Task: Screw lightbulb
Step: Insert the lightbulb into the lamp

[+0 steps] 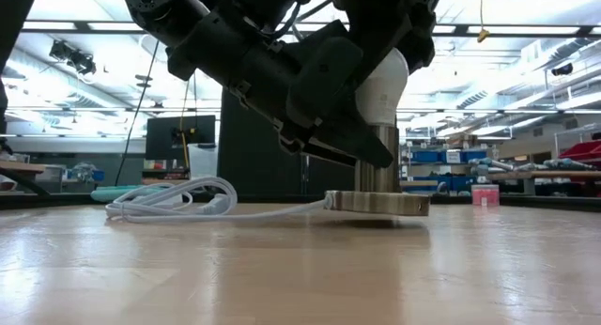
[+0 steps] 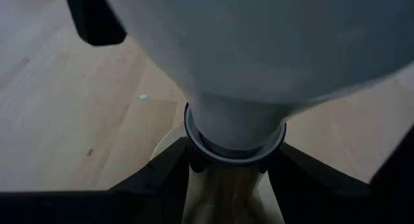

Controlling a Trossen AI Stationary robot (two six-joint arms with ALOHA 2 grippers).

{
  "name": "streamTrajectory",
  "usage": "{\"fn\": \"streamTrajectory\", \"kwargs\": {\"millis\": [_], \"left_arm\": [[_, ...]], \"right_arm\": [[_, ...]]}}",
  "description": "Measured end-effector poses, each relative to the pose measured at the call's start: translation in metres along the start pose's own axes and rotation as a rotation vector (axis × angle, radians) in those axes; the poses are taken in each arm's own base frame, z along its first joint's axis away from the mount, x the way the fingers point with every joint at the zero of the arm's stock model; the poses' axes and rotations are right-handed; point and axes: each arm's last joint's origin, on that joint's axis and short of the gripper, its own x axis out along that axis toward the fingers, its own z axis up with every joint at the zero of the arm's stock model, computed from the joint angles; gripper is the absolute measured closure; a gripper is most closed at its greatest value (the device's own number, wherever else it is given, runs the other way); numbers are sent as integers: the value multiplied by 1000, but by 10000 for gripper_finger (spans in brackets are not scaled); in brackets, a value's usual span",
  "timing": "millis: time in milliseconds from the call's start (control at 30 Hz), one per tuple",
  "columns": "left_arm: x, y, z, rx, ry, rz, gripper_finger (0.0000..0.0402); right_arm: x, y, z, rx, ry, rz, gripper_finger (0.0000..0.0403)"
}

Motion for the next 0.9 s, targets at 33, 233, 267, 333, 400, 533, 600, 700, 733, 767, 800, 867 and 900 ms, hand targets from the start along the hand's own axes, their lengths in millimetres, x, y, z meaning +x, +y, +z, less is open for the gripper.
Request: {"fn": "streamTrajectory", "kwargs": {"millis": [33,233,267,333,400,533,600,700,733,767,800,867,900], "left_arm": [[0,0,0,0,0,0,208],[0,0,0,0,2,2,208],[0,0,0,0,2,2,208],[0,0,-1,1,4,2,208],[0,0,-1,1,6,2,208],[0,0,-1,2,7,0,208],[0,0,-1,2,8,0,208],[1,0,-1,2,9,-2,208],[1,0,-2,2,10,-2,208],[1,0,-2,3,11,-2,208],[1,0,-2,3,13,-1,208],[1,0,-2,1,14,-1,208],[1,0,-2,0,14,-2,208]], "right_arm": [[0,0,0,-1,0,0,59],[-6,-2,0,-14,-3,10,59],[-9,-2,1,-12,-9,16,59],[-14,-3,1,-14,-25,19,59],[-17,-3,2,-15,-35,21,59],[-22,-4,2,-18,-50,21,59],[-25,-3,2,-22,-56,26,59],[-34,-3,1,-30,-74,29,59],[-40,-3,1,-29,-98,30,59],[-47,-3,0,-32,-119,27,60],[-54,-3,-2,-36,-139,18,60],[-65,-3,-8,-42,-169,-10,60],[-69,-3,-11,-44,-177,-27,60]]}}
